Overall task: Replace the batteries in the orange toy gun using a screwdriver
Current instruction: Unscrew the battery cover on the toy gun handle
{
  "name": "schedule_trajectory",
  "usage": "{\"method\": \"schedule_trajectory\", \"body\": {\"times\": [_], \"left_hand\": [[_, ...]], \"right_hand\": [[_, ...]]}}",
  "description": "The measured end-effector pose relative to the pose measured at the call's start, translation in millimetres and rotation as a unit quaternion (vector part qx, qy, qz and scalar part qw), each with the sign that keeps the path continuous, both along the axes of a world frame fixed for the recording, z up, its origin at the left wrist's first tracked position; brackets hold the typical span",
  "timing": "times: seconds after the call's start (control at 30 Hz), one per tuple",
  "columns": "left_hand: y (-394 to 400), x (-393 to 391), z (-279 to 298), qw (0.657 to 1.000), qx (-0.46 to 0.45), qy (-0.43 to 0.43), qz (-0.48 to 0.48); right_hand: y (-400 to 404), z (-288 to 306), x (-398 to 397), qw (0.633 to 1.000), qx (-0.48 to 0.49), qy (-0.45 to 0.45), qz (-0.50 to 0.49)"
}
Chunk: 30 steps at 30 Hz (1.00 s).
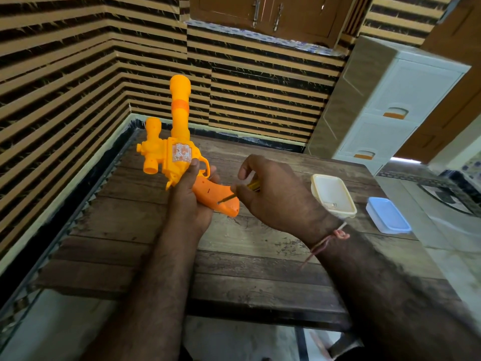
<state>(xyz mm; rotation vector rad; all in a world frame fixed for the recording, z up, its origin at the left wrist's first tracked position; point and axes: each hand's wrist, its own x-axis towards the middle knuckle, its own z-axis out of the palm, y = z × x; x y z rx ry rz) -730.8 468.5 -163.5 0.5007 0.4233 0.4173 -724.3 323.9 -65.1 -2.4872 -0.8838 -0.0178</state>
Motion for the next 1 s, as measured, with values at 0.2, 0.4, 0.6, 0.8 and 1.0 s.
{"method": "schedule_trajectory", "body": {"times": [0.2,0.4,0.6,0.8,1.0], "left_hand": [[0.6,1.2,-0.2,1.000,0.003,-0.002,0.003],[1.0,2.4,-3.6,1.000,0.012,0.001,-0.005],[3.1,2.9,-4.8,1.000,-0.013,-0.018,0.003],[2.1,3.1,-4.3,1.000,0.000,-0.009,0.009],[3.4,4.3,-9.6,1.000,-0.001,-0.010,0.004]], "right_hand": [[-0.3,0.9,0.7,1.000,0.017,-0.016,0.004],[2.0,3.4,1.1,0.999,0.029,0.033,0.020],[3.7,2.3,1.6,1.000,0.015,-0.016,0.018],[0.2,7.4,1.4,0.999,-0.028,0.004,0.038],[4.0,7.5,0.0,0.997,-0.037,-0.044,0.049]]}}
